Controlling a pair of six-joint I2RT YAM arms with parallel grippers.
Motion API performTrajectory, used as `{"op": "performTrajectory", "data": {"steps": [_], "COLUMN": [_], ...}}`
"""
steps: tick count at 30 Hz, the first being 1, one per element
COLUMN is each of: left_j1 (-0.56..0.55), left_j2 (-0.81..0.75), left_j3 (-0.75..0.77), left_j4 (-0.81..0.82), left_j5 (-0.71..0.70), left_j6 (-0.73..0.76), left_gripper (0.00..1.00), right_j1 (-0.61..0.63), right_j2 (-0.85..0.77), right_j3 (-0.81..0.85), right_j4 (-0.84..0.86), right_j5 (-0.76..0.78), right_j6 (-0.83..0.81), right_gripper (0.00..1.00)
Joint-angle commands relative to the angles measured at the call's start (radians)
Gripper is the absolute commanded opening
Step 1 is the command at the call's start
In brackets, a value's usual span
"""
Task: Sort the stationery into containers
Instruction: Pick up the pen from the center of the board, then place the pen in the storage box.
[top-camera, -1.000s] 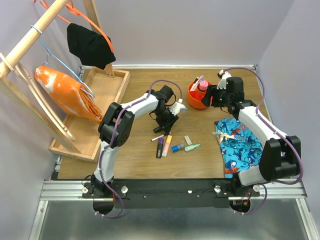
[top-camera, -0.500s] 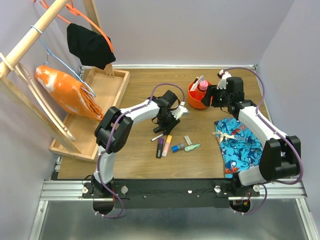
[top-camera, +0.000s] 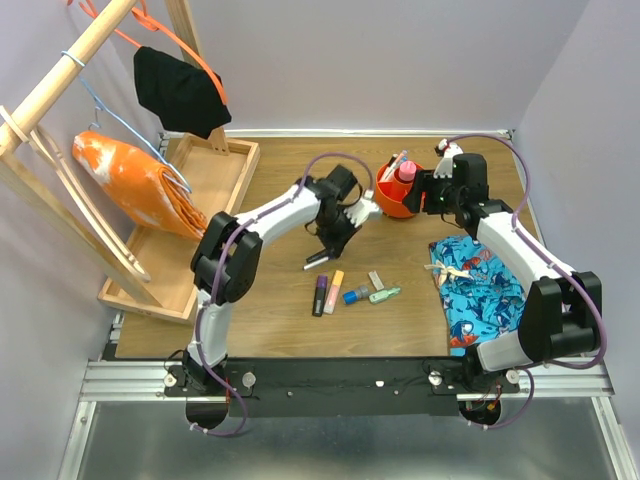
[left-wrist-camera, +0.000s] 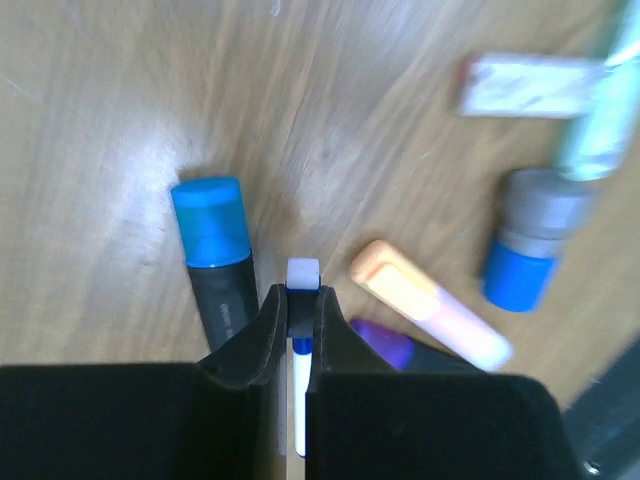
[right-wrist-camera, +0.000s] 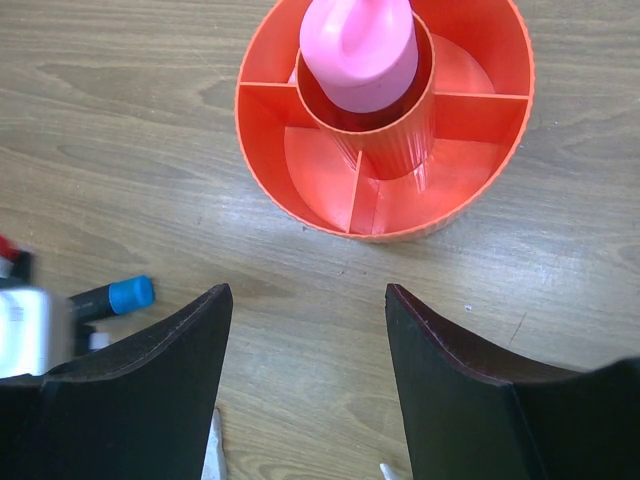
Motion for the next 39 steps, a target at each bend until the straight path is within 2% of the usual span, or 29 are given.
{"op": "performTrajectory", "data": {"steps": [1,2,3,4,6,8,9,11,12,15,17,21,27,39], "left_j1": [0.026,0.033,0.049,0.057,0.077,0.100,0.108,0.128,0.132,0.140,0.143,0.143,0.126,0.126], "left_j2": [0.026,0.050,0.076,0.133,0.167,0.141,0.114,0.014,-0.014,-0.035,0.023,0.101,0.185,0.357], "left_j3": [0.368,0.449,0.617,0.695,0.818,0.762,0.620,0.452,0.306,0.202,0.227,0.267,0.355,0.464], "left_j4": [-0.258,-0.303,-0.375,-0.397,-0.347,-0.201,0.041,0.327,0.617,0.984,1.045,1.265,1.275,1.346], "left_j5": [0.282,0.330,0.364,0.428,0.476,0.495,0.496,0.504,0.490,0.473,0.475,0.457,0.387,0.366], "left_j6": [0.029,0.026,0.021,0.012,-0.003,-0.052,-0.086,-0.170,-0.199,-0.253,-0.261,-0.334,-0.324,-0.385], "left_gripper": [0.04,0.04,0.04,0.04,0.04,0.05,0.05,0.05,0.05,0.05,0.05,0.06,0.09,0.08], "right_j1": [-0.004,-0.004,-0.004,-0.004,-0.004,-0.004,-0.004,-0.004,-0.004,-0.004,-0.004,-0.004,-0.004,-0.003], "right_j2": [-0.004,-0.001,0.002,0.008,0.011,0.014,0.016,0.022,0.026,0.034,0.034,0.035,0.029,0.057], "right_j3": [0.038,0.049,0.052,0.055,0.059,0.064,0.070,0.078,0.082,0.095,0.096,0.093,0.085,0.136], "right_j4": [-0.035,-0.039,-0.041,-0.044,-0.040,-0.030,-0.027,-0.027,-0.026,-0.024,-0.015,-0.004,-0.010,-0.072], "right_j5": [0.003,0.002,0.006,0.008,0.025,0.035,0.042,0.046,0.049,0.068,0.078,0.080,0.092,0.124], "right_j6": [-0.009,-0.011,-0.015,-0.019,-0.023,-0.025,-0.023,-0.020,-0.020,-0.026,-0.029,-0.026,-0.035,-0.075], "right_gripper": [0.71,0.71,0.71,0.71,0.71,0.71,0.71,0.71,0.71,0.71,0.71,0.71,0.71,0.71]}}
